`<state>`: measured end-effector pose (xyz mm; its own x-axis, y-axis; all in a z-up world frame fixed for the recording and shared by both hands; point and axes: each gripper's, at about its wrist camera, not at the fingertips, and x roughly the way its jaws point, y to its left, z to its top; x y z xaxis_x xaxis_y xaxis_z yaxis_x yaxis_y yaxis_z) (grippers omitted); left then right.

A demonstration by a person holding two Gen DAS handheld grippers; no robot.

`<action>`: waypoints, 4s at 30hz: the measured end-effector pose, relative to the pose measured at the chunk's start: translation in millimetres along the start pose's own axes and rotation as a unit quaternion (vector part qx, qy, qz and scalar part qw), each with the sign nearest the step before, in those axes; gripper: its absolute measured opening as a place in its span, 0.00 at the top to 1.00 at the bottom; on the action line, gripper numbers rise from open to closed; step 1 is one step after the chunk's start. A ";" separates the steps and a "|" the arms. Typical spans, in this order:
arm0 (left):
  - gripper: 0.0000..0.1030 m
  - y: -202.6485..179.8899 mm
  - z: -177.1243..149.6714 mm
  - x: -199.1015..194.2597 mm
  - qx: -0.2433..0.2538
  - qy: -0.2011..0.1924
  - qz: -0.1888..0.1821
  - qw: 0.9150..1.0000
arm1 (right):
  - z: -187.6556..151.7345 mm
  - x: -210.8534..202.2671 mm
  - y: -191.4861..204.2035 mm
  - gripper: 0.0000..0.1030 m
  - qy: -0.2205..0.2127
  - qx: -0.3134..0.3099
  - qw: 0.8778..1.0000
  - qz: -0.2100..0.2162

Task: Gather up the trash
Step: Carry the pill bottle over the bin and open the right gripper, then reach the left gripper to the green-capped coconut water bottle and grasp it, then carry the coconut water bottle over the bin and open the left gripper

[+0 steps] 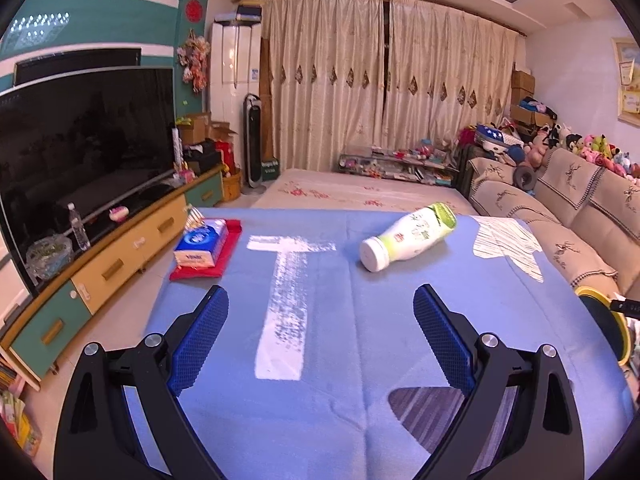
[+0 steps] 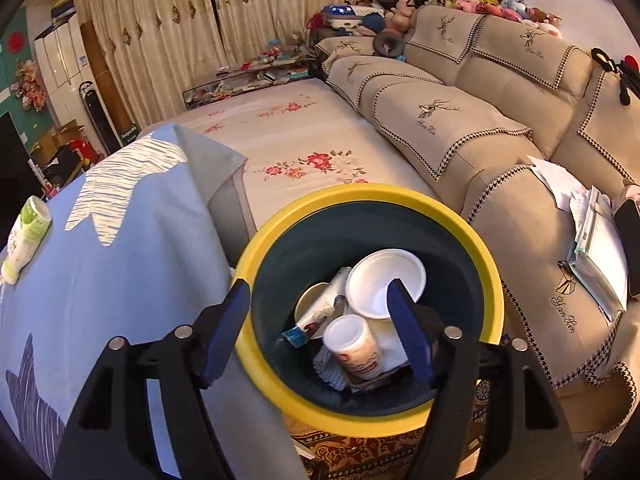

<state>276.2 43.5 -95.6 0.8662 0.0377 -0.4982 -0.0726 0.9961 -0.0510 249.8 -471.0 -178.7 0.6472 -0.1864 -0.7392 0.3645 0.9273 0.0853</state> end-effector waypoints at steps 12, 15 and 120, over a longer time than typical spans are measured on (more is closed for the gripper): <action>0.10 -61.0 51.0 36.6 0.091 0.022 -0.087 0.992 | -13.3 -49.4 58.3 0.28 -0.081 -0.024 0.995 0.046; 0.10 -83.0 60.7 68.2 0.134 0.028 -0.102 0.985 | -16.2 -47.4 62.8 0.28 -0.085 -0.020 0.995 0.047; 0.21 -554.2 -2.3 48.2 0.290 0.129 -0.318 0.893 | -81.4 -107.5 -184.1 0.27 -0.085 0.120 0.989 -0.002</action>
<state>357.0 -506.9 -93.4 0.4937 -0.4954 -0.7147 0.7268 0.6863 0.0264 58.6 -595.3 -169.3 0.7407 -0.2606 -0.6192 0.5024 0.8267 0.2531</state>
